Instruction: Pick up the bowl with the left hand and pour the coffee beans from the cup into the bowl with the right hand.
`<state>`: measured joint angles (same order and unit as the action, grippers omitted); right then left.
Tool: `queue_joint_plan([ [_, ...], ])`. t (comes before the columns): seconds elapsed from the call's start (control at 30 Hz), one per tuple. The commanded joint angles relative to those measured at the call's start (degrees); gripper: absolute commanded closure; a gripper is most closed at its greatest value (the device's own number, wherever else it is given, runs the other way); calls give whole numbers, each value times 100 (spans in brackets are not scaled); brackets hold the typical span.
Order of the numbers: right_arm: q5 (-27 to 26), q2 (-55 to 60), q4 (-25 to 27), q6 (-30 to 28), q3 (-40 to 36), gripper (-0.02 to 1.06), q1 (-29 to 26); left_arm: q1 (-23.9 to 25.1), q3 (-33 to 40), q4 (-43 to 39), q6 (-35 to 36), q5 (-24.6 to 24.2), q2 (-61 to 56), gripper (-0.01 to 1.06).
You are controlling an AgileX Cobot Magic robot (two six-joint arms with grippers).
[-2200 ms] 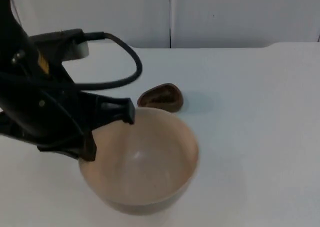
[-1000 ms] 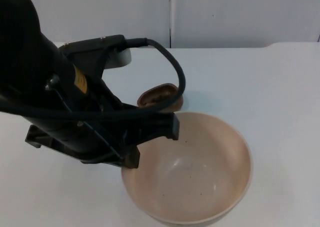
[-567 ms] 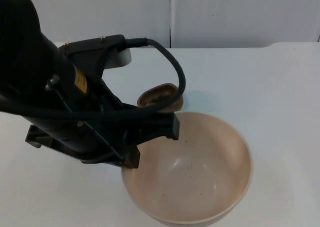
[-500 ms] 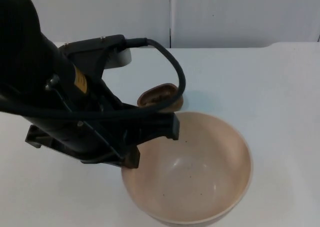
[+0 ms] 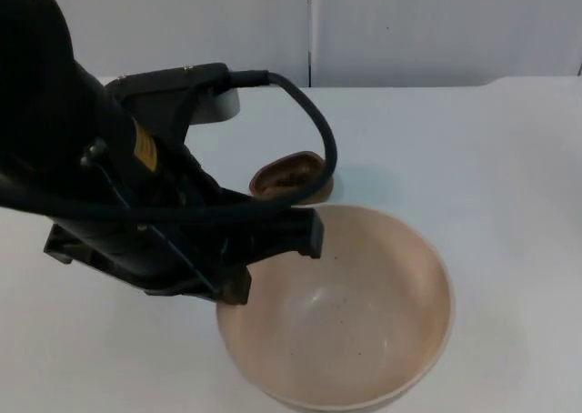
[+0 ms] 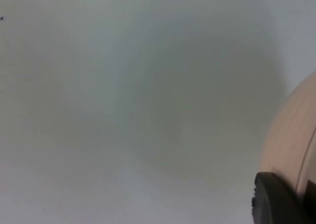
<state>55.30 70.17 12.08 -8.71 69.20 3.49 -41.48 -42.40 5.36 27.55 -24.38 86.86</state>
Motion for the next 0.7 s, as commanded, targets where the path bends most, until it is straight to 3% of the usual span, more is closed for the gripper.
queue_joint_plan([
  [0.0,60,211,24,-70,238,0,100,-35,14,-208,143,59,3,105],
  [0.2,33,1209,-478,87,1070,0,1053,-35,3,-1011,1020,-239,3,105],
  [0.33,150,2306,-1238,660,2147,0,1906,-35,-21,-1905,1876,-525,3,105],
  [0.67,279,3893,-1337,990,3563,0,2720,-35,-21,-1974,2111,-518,3,105],
])
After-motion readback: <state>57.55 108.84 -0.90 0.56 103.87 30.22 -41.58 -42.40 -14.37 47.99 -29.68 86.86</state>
